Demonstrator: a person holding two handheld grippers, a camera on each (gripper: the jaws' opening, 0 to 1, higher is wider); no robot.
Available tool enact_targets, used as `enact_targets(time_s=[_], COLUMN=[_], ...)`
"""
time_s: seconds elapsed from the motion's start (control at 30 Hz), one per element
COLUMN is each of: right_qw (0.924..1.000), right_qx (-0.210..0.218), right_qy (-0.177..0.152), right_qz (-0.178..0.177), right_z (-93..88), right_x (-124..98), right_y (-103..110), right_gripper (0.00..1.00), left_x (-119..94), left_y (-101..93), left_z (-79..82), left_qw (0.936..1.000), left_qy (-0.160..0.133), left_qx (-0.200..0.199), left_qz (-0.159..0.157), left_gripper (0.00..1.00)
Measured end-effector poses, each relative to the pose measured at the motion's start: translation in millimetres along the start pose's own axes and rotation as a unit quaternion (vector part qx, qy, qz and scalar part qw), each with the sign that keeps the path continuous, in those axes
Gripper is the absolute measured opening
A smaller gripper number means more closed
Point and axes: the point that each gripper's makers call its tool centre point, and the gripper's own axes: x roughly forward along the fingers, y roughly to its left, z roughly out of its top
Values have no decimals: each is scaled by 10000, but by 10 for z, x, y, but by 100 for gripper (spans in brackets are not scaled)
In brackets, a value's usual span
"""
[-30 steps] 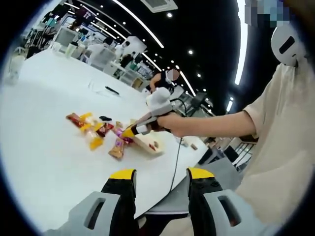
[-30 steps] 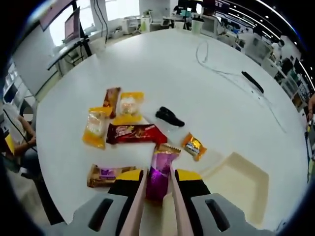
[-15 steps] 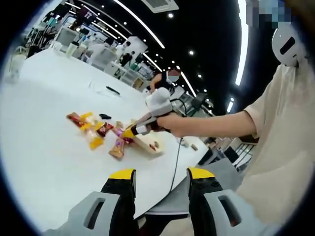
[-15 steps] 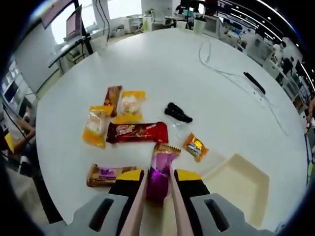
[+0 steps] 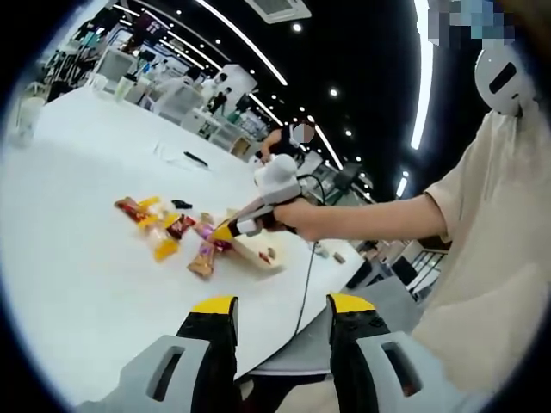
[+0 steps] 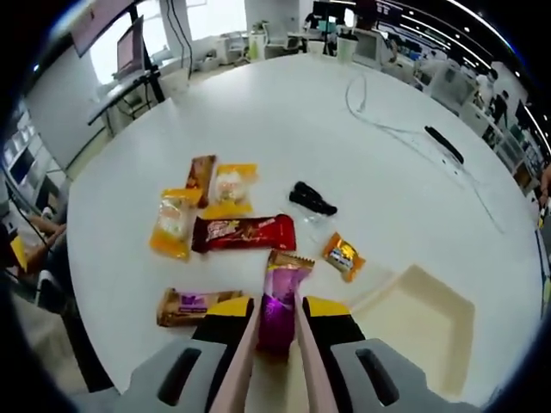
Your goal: Place the target food into the container with the food tongs after gripping and lifting it, then release it inside without dropping or visibly crushing the food.
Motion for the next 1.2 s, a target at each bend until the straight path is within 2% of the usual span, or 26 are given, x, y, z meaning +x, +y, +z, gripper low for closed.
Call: enact_targets(time_s=[0.37,0.53,0.67,0.73,0.9,1.07,1.2], right_qw=[9998,9993,9988,9983,9980,9969,9950], right_qx=[14,23,-50,-95,-31,-66,-96], right_qy=[-203,-363,-490,-576,-635,-777,-986], right_qz=[-6,-27,-46,-40,48,67,79], right_z=[113,197,276,323,343,390,462], right_x=[-91,-231,-358,-407,-470,-587,-759], right_y=[41,71,78,78,112,124,137], right_gripper=[22,22,22,22,22,22,22], left_x=[-36,-64,-78,-105,-132,-147,-151], left_y=[-26,-80,-162,-222,-309,-494,-593], left_z=[58,90,134,193,209,304,311], left_qw=[9999,9997,9991,9980,9974,9955,9945], left_qy=[-103,-175,-228,-353,-479,-590,-656], left_qx=[98,185,352,518,516,723,790], left_qz=[19,-5,-10,69,181,188,219], left_gripper=[40,40,40,40,40,40,40])
